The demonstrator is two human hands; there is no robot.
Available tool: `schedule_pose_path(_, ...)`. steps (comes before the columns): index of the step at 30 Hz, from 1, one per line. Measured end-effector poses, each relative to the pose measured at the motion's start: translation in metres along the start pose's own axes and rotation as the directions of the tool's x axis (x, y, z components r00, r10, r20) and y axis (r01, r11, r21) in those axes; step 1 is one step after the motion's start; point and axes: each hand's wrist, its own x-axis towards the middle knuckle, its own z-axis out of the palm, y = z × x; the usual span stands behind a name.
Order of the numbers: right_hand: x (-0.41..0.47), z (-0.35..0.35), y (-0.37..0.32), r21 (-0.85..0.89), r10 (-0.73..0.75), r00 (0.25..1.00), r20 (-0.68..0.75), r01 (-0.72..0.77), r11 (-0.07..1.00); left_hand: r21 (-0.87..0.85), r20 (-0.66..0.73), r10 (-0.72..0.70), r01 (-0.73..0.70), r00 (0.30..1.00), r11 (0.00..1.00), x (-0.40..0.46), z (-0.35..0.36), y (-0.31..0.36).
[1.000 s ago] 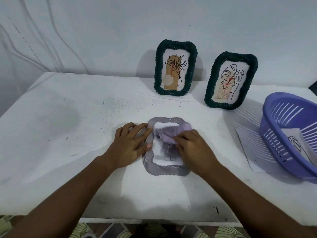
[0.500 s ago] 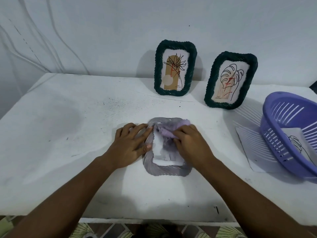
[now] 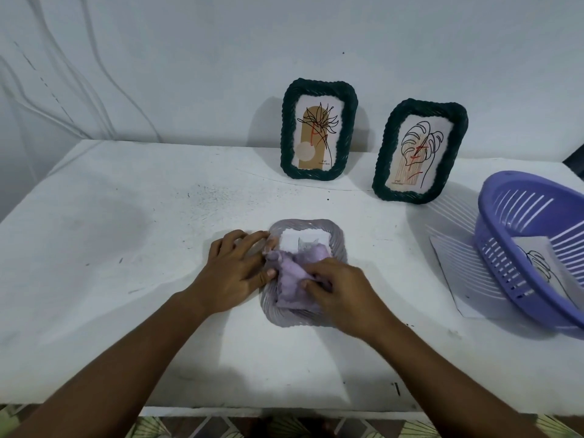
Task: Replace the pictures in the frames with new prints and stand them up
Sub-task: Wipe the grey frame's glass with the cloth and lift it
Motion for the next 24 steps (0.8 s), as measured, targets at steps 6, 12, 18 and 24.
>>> schedule_pose_path(6,0.020,-0.042,-0.001,0.808,0.399,0.910,0.110,-0.315,0.498,-0.005,0.078,-0.058,0.059,0.995,0.998,0.004,-0.007,0.003)
schedule_pose_path(12,0.039,-0.057,0.005,0.966,0.368,0.902,0.224,-0.256,0.038,-0.439,-0.016,-0.229,0.199,0.973,0.876,0.021,-0.038,0.048)
schedule_pose_path(18,0.041,-0.051,0.003,0.964,0.331,0.905,0.266,-0.259,-0.065,-0.938,0.193,-0.324,0.272,0.926,0.216,0.038,-0.062,0.087)
schedule_pose_path(24,0.036,-0.053,0.016,0.874,0.431,0.902,0.019,-0.224,0.431,-0.962,0.186,-0.410,0.251,0.893,0.110,0.041,-0.065,0.081)
